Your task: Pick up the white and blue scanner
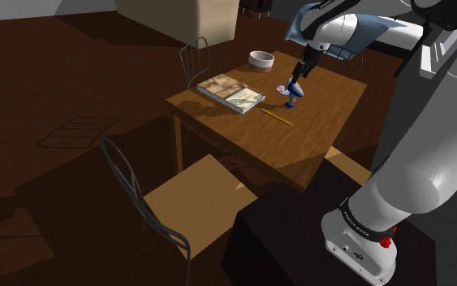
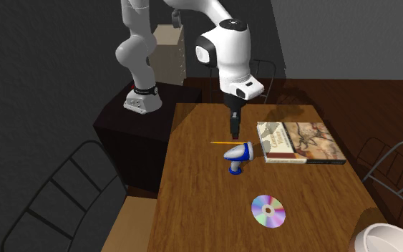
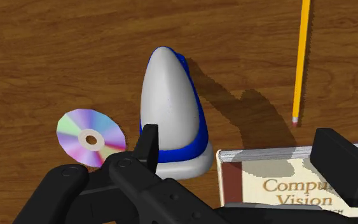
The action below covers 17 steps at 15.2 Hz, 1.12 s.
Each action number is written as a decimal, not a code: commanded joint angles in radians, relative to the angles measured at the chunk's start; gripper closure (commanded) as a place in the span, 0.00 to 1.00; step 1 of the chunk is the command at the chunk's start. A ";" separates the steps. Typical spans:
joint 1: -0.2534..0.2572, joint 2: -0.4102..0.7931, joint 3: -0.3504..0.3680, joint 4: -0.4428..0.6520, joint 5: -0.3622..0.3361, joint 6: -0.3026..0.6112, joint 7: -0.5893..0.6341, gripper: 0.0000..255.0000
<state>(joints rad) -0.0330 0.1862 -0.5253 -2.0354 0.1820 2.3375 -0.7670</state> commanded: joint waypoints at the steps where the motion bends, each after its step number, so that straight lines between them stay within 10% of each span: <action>1: -0.034 0.083 0.013 0.071 0.075 0.008 -0.073 0.00; 13: -0.108 0.248 0.073 0.150 0.203 0.085 -0.181 0.00; 14: -0.108 0.248 0.072 0.151 0.203 0.084 -0.181 1.00; 17: -0.109 0.248 0.072 0.150 0.203 0.085 -0.182 1.00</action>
<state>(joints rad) -0.1409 0.4332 -0.4525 -1.8840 0.3854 2.4223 -0.9488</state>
